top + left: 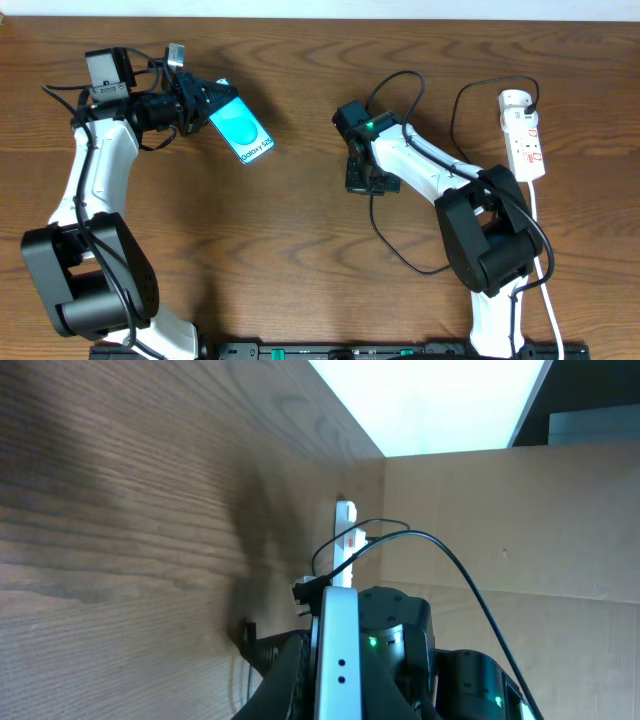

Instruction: Plug charger to phone and switch on socket

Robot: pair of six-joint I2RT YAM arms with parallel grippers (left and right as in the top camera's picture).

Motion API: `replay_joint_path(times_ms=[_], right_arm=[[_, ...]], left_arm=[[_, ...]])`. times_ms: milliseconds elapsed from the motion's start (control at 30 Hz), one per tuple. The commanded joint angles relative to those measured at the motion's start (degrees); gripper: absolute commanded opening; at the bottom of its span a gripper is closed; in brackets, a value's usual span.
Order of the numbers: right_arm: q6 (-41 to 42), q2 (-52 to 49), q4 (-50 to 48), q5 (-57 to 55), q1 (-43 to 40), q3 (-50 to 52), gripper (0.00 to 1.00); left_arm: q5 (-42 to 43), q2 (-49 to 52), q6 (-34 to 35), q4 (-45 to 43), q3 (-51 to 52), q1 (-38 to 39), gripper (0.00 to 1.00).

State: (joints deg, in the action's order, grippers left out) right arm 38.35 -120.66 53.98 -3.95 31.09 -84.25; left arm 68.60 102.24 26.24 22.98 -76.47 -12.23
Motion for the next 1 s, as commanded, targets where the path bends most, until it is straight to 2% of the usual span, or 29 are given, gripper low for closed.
replay_joint_path(times_ms=[0, 467, 767, 967], right_arm=[[0.2, -1.2, -0.7, -0.6, 0.5, 1.6, 0.01], [0.2, -1.2, -1.1, 0.6, 0.3, 1.4, 0.01], [-1.5, -1.1, -2.2, 5.1, 0.0, 1.4, 0.01], [-5.6, -0.1, -4.1, 11.8, -1.4, 1.1, 0.01]], left_arm=[[1.2, 0.5, -0.7, 0.2, -0.2, -0.1, 0.06], [1.2, 0.5, -0.7, 0.2, -0.2, -0.1, 0.07], [1.2, 0.5, -0.7, 0.2, -0.2, -0.1, 0.07], [1.2, 0.5, -0.7, 0.2, -0.2, -0.1, 0.07]])
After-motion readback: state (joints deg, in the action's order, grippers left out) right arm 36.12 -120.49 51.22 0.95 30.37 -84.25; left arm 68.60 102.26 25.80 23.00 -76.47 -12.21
